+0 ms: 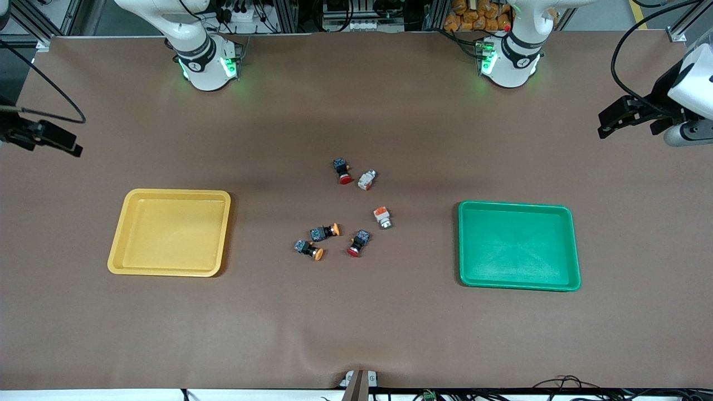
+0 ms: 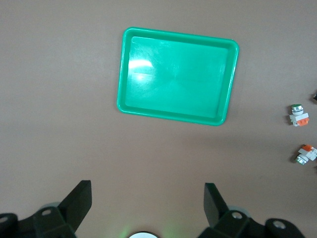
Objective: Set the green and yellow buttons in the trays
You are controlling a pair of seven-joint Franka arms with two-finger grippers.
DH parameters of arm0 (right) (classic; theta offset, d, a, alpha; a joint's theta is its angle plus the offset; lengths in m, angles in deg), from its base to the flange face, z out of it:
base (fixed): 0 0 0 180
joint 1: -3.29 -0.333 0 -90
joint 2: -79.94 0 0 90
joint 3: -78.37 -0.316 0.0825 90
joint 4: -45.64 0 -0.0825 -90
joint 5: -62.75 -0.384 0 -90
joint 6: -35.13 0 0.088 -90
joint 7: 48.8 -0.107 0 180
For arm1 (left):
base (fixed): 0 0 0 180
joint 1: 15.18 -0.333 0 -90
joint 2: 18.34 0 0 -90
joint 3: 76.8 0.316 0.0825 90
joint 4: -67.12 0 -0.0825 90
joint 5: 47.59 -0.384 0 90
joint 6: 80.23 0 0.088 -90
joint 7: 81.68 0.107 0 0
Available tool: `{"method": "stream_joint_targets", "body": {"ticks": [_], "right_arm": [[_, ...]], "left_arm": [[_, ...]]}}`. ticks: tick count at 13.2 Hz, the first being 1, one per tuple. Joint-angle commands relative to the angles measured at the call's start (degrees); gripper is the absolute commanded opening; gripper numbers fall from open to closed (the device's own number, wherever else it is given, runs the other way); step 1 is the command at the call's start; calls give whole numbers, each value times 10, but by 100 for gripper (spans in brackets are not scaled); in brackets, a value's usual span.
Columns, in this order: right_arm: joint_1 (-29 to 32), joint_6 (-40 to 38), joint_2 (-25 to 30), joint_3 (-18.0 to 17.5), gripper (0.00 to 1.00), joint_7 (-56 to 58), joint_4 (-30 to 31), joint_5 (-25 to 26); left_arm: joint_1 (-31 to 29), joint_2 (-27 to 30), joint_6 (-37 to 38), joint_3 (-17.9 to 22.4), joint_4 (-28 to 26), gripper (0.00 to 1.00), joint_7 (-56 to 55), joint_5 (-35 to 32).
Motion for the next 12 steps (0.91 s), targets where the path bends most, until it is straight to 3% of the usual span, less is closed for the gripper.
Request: {"method": "stream_joint_targets", "body": {"ticks": [1, 11, 12], "right_arm": [[14, -6, -12, -9, 100, 0, -12, 10], [21, 1, -39, -9, 100, 1, -32, 11], [21, 7, -61, -9, 100, 0, -33, 11]], "left_arm": [[2, -8, 16, 0, 18, 100, 2, 1], [-1, -13, 24, 2, 17, 100, 3, 1], [-4, -13, 24, 2, 17, 100, 4, 1]]}}
